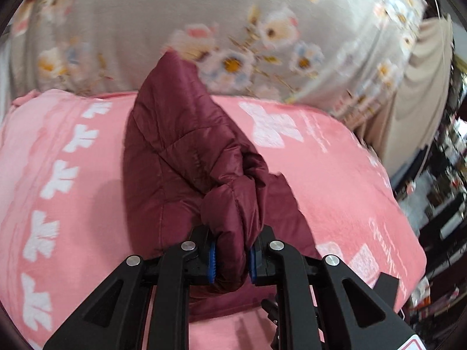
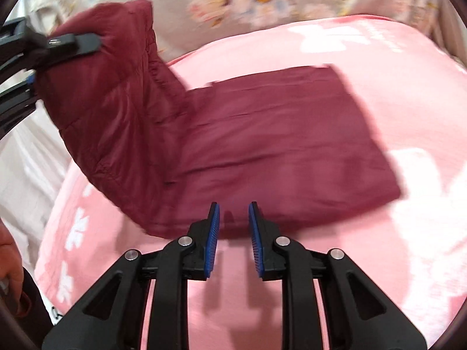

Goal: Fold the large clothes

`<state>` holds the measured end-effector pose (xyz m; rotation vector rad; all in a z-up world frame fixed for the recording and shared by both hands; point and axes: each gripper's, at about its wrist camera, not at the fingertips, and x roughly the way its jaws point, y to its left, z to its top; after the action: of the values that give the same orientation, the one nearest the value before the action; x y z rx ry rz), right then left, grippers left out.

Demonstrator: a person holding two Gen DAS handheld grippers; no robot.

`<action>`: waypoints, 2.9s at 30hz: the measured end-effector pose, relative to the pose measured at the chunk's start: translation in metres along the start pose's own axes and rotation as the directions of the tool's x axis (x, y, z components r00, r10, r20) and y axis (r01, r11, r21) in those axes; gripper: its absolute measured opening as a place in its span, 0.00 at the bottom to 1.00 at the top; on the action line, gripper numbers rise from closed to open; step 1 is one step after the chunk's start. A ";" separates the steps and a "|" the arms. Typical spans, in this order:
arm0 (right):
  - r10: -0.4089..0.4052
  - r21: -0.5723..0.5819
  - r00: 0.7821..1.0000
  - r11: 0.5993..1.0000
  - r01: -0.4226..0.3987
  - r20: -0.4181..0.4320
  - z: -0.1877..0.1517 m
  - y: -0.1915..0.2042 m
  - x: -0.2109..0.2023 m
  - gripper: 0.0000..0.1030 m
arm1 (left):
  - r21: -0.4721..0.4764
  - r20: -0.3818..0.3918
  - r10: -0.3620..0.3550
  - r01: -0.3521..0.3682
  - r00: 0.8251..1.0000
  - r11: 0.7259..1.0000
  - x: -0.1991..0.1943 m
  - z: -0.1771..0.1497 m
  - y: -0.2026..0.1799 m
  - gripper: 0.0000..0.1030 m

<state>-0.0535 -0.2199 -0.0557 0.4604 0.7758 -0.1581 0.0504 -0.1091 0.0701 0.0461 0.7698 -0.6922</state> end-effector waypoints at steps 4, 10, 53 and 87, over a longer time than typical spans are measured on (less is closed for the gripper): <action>-0.066 0.042 0.998 0.997 0.066 0.010 -0.009 -0.034 -0.015 0.20 | 0.035 -0.147 -0.021 0.027 0.989 0.999 0.066 -0.024 -0.042 0.15; -0.143 0.071 0.989 0.988 0.139 0.049 -0.011 -0.064 -0.031 0.23 | 0.018 -0.275 -0.048 0.055 0.960 0.998 0.101 -0.051 -0.060 0.32; -0.085 0.098 0.996 0.991 0.087 -0.025 0.010 -0.104 0.032 0.06 | 0.025 -0.315 0.305 -0.314 0.899 0.949 0.106 -0.105 0.022 0.61; -0.045 0.217 0.988 0.976 0.013 0.146 0.106 -0.125 -0.031 0.39 | -0.092 -0.131 0.295 -0.308 0.946 0.947 0.065 0.000 0.052 0.63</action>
<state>-0.0459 -0.3805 -0.0115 0.6360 0.6193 -0.3035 0.1143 -0.1044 0.0171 0.1016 0.8896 -0.3556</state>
